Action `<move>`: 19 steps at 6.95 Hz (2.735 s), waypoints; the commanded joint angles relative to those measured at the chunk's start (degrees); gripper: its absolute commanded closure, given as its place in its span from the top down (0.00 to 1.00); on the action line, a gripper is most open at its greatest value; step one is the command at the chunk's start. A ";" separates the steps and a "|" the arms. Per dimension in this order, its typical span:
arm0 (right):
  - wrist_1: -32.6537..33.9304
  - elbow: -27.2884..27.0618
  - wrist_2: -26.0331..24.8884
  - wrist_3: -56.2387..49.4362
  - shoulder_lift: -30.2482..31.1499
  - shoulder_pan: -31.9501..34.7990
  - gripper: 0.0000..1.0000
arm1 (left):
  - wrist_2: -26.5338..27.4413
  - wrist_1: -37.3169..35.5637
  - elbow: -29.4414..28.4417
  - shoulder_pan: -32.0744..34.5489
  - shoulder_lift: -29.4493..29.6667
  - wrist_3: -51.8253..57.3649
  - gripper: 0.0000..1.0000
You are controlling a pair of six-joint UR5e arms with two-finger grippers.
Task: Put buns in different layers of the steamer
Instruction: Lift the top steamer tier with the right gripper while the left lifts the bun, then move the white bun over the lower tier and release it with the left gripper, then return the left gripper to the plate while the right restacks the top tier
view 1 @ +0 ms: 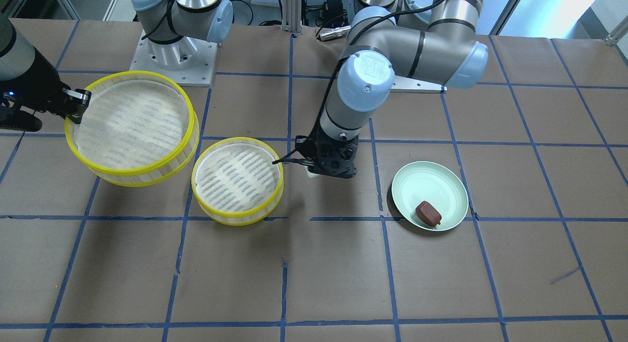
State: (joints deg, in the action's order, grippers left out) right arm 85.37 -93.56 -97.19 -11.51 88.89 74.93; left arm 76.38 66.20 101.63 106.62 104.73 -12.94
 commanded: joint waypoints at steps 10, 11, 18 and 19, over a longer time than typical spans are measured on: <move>7.06 -5.91 4.99 11.22 -1.16 8.28 0.07 | 13.64 -6.54 -1.09 -6.83 2.41 -3.73 0.98; 9.79 -7.32 5.69 14.81 -1.78 10.39 0.07 | 14.05 -6.44 -0.56 -11.39 2.41 0.77 0.98; 15.80 -11.91 8.86 20.03 -3.02 14.37 0.08 | 17.40 -6.35 5.15 -26.73 8.37 1.43 0.68; 15.71 -12.17 8.95 20.03 -2.93 14.46 0.08 | 17.40 -6.52 4.98 -26.73 8.38 1.43 0.45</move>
State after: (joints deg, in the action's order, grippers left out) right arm 101.09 -105.49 -88.33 8.51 85.89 89.28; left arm 93.85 59.93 106.45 79.97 112.69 -11.48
